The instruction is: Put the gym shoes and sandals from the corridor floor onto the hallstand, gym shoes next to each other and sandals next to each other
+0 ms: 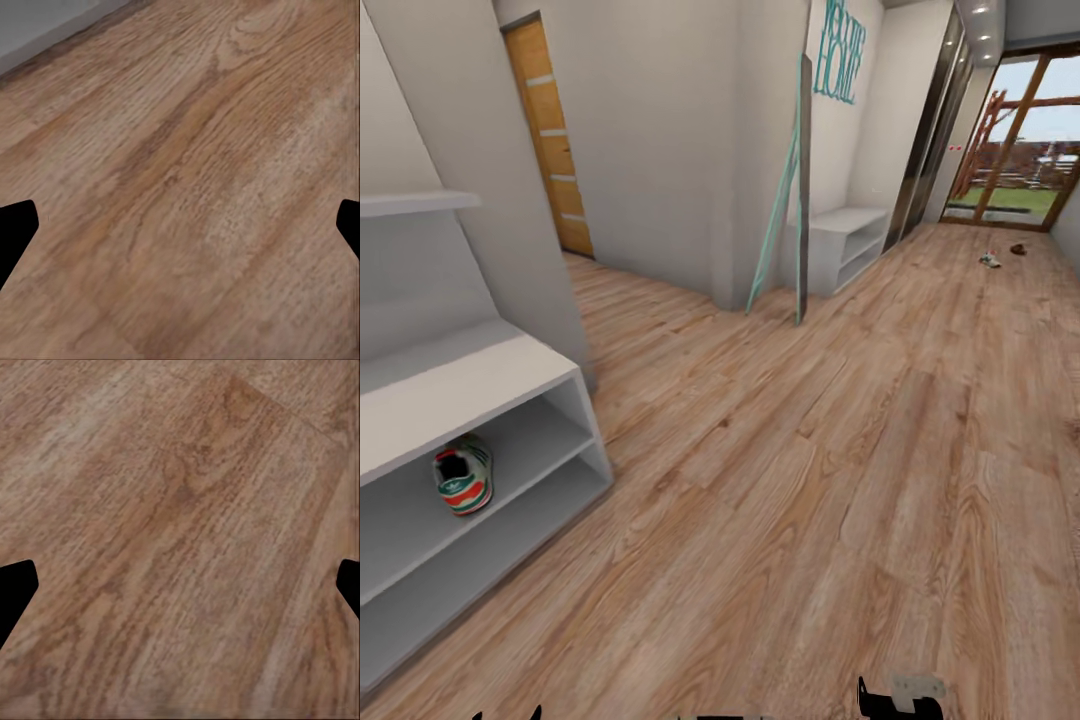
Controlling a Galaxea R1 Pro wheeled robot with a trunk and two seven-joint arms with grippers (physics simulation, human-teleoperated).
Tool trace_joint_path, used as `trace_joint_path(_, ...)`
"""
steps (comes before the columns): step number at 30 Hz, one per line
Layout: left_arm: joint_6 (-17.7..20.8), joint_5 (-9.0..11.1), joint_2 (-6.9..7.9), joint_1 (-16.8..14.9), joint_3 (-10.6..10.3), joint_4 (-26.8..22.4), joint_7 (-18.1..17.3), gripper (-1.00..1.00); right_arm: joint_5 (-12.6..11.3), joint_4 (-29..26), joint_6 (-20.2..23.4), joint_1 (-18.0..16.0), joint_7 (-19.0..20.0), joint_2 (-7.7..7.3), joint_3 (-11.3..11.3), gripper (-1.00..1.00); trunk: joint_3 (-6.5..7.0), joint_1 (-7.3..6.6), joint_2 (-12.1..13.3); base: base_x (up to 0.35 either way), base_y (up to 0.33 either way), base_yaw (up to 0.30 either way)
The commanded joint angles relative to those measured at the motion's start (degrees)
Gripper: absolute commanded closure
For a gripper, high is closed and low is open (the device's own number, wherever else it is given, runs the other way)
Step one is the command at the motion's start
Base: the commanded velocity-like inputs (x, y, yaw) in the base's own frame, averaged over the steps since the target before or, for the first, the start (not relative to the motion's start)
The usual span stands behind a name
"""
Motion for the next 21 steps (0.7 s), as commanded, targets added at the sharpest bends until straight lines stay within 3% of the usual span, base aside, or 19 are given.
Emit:
trace_joint_path(1,0.0,0.5,-0.01,0.0,0.1,0.0,-0.6,-1.00,-0.5,0.1,-0.2,0.0,-0.1,0.01,0.5,-1.00,-0.05,-0.01,0.0,0.000,0.000,-0.265)
trace_joint_path(12,0.1,0.5,-0.02,0.0,0.1,0.0,-0.6,-1.00,-0.5,0.1,-0.2,0.0,-0.1,0.01,0.5,-1.00,-0.05,-0.01,0.0,0.017,0.000,-0.265)
trace_joint_path(21,0.1,0.5,-0.02,0.0,0.1,0.0,-0.6,-1.00,-0.5,0.1,-0.2,0.0,-0.1,0.03,0.5,-1.00,-0.05,-0.01,0.0,0.239,0.000,-0.265)
